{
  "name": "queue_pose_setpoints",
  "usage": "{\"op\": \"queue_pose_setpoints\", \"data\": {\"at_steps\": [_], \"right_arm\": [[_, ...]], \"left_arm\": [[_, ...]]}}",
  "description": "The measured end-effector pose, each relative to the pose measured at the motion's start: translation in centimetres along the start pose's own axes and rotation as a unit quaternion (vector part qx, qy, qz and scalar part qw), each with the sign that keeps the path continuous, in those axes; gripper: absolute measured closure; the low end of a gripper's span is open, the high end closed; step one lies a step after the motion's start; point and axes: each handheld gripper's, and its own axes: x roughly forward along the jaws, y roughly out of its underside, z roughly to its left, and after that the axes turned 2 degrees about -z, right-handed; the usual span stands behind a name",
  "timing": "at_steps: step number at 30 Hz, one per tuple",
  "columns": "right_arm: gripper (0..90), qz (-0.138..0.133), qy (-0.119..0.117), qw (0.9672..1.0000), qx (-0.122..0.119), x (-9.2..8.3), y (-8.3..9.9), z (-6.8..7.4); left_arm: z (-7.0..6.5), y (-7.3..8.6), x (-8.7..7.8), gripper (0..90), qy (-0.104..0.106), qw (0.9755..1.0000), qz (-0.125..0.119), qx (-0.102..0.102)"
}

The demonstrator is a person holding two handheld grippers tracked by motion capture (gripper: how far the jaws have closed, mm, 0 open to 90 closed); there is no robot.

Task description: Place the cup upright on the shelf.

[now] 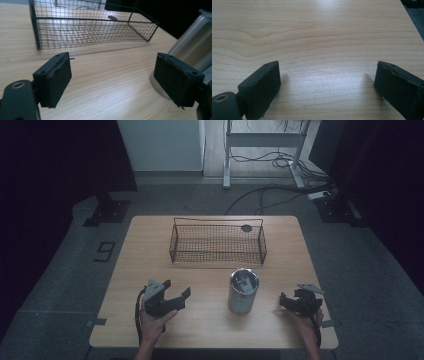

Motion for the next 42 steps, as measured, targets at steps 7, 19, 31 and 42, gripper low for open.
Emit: {"op": "queue_pose_setpoints", "data": {"at_steps": [7,19,31,42], "right_arm": [[6.7,0.000,0.000,1.0000,0.000,0.0,0.0,0.0],[6.1,0.001,0.001,1.0000,0.002,0.0,0.0,0.0],[5.3,0.002,0.004,1.0000,0.004,0.1,-0.1,0.0],[5.3,0.002,0.005,1.0000,0.004,0.1,-0.1,0.0]], "left_arm": [[-2.1,-0.3,0.6,14.6,0.013,0.9993,0.013,0.032],[-6.4,-1.5,2.4,14.5,0.031,0.9944,0.023,0.098],[-8.9,-0.8,4.0,14.4,0.066,0.9911,0.034,0.110],[-10.7,-0.4,6.0,8.7,0.095,0.9859,0.054,0.127]]}}
